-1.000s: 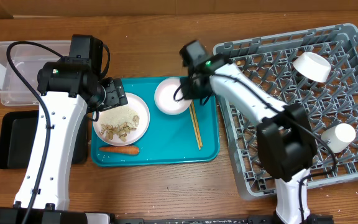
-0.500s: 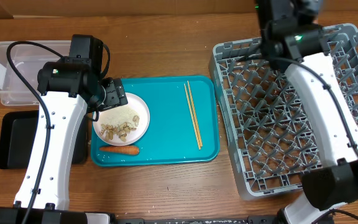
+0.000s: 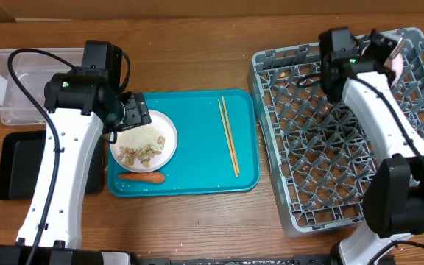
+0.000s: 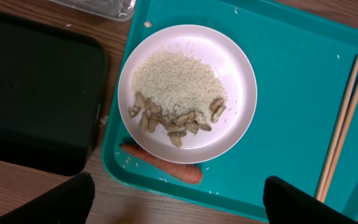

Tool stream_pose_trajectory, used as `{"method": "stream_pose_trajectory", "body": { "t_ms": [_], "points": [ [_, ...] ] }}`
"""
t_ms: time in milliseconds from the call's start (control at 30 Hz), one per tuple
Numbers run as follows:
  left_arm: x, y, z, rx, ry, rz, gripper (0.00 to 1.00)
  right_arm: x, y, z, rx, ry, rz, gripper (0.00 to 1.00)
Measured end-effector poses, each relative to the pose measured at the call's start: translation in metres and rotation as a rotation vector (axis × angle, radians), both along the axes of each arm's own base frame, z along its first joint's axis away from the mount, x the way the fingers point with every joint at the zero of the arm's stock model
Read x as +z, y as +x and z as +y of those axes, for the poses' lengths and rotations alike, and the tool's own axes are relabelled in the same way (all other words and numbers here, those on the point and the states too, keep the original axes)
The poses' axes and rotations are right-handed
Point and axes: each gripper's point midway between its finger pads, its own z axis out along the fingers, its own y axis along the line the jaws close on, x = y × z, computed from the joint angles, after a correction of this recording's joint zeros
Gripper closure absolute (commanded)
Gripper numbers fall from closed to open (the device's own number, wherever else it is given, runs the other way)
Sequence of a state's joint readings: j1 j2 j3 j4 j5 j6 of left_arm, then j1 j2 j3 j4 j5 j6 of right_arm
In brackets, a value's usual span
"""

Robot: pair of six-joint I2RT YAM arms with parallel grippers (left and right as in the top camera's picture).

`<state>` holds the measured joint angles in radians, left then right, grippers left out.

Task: Sort waste into correct bins and load items into the dishwasher
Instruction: 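Place the pink bowl in the rack's top area and release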

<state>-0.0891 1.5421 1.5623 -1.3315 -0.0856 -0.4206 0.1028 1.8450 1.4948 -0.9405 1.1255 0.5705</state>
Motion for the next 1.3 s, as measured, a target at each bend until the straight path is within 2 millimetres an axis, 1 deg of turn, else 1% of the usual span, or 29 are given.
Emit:
{"method": "stream_pose_trajectory", "body": {
  "t_ms": [167,233,433,567,600,667,700,733,767,833,1000,1100,1167,1233,1300],
  "points": [
    [0.0,0.0,0.0,0.0,0.0,0.0,0.11,-0.034,-0.007,0.014,0.039,0.058,0.054,0.96],
    [0.0,0.0,0.0,0.0,0.0,0.0,0.11,-0.042,-0.011,0.018,0.043,0.055,0.068,0.96],
    [0.0,0.0,0.0,0.0,0.0,0.0,0.11,-0.042,-0.014,0.025,0.048,0.04,0.062,0.96],
    [0.0,0.0,0.0,0.0,0.0,0.0,0.11,-0.041,-0.011,0.04,0.082,0.031,0.06,0.96],
    [0.0,0.0,0.0,0.0,0.0,0.0,0.11,-0.041,-0.01,0.05,0.107,0.034,0.063,0.96],
    [0.0,0.0,0.0,0.0,0.0,0.0,0.12,-0.043,-0.011,0.06,0.134,0.039,0.08,0.92],
    [0.0,0.0,0.0,0.0,0.0,0.0,0.12,-0.045,-0.012,0.064,0.145,0.044,0.092,0.88],
    [0.0,0.0,0.0,0.0,0.0,0.0,0.12,-0.048,-0.014,0.069,0.159,0.051,0.117,0.84],
    [0.0,0.0,0.0,0.0,0.0,0.0,0.11,-0.051,-0.017,0.073,0.173,0.06,0.143,0.75],
    [0.0,0.0,0.0,0.0,0.0,0.0,0.11,-0.062,-0.024,0.081,0.199,0.092,0.197,0.64],
    [0.0,0.0,0.0,0.0,0.0,0.0,0.11,-0.081,-0.036,0.102,0.246,0.199,0.281,0.49],
    [0.0,0.0,0.0,0.0,0.0,0.0,0.11,-0.089,-0.042,0.112,0.266,0.254,0.321,0.44],
    [0.0,0.0,0.0,0.0,0.0,0.0,0.11,-0.094,-0.048,0.119,0.277,0.288,0.354,0.39],
    [0.0,0.0,0.0,0.0,0.0,0.0,0.11,-0.092,-0.051,0.122,0.282,0.298,0.37,0.35],
    [0.0,0.0,0.0,0.0,0.0,0.0,0.11,-0.086,-0.051,0.127,0.291,0.339,0.363,0.35]
  ]
}}
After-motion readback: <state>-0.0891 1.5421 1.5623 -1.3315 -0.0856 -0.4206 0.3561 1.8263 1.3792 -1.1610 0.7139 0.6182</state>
